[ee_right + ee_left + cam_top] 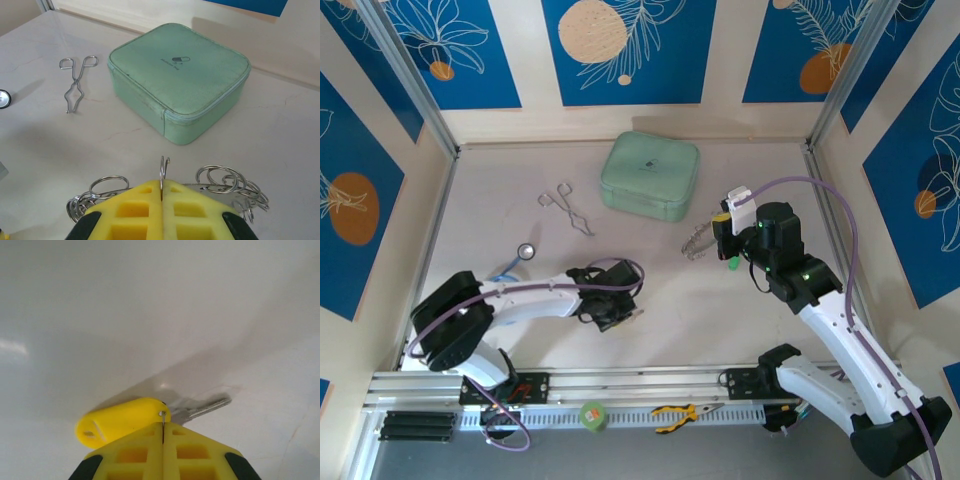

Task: Put the keys on the keyring

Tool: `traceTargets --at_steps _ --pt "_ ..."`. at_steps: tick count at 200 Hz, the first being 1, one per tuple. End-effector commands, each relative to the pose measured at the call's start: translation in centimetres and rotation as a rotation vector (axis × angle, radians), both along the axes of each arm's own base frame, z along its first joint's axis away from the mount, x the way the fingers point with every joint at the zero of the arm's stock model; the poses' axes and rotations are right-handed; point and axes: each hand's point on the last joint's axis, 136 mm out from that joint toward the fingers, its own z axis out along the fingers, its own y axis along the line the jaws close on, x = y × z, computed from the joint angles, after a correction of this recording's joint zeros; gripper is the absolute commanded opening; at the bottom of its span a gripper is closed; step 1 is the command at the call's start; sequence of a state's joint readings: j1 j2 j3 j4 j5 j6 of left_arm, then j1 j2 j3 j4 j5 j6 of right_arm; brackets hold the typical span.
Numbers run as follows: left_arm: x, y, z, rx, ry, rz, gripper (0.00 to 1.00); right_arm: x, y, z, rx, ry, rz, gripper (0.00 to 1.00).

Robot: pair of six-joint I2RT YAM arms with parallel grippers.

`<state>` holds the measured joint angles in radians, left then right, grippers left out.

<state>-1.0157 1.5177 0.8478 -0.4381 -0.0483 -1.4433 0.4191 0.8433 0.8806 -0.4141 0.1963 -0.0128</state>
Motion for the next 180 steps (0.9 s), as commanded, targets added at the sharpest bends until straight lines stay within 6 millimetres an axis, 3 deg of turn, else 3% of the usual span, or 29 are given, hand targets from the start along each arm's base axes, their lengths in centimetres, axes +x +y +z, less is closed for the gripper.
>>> traceTargets --at_steps 1,25,46,87,106,137,165,180 --pt "3.4 1.3 5.3 0.099 -0.296 -0.149 0.00 -0.9 1.2 1.3 0.049 -0.022 0.072 0.00" --pt "5.6 1.7 10.5 0.164 -0.609 -0.387 0.00 -2.2 3.5 1.1 0.092 -0.003 0.221 0.00" --pt "6.0 2.1 14.2 0.217 -0.855 -0.603 0.00 -4.1 6.2 0.9 0.135 0.012 0.405 0.00" --pt "5.6 4.2 18.4 0.389 -1.225 -0.907 0.00 -7.5 10.2 0.0 0.155 0.033 0.704 0.00" --pt "5.1 4.9 19.4 0.393 -1.318 -1.012 0.00 -9.0 11.5 -0.5 0.134 0.024 0.813 0.00" --pt "3.8 4.4 19.1 0.517 -1.486 -1.283 0.00 -11.3 13.1 -1.9 0.072 -0.034 0.995 0.00" --pt "2.5 3.1 19.0 0.518 -1.601 -1.462 0.00 -11.1 13.9 -3.5 -0.020 -0.090 1.059 0.00" --pt "3.0 2.9 19.2 0.520 -1.631 -1.465 0.00 -10.9 14.4 -4.4 -0.068 -0.112 1.091 0.00"
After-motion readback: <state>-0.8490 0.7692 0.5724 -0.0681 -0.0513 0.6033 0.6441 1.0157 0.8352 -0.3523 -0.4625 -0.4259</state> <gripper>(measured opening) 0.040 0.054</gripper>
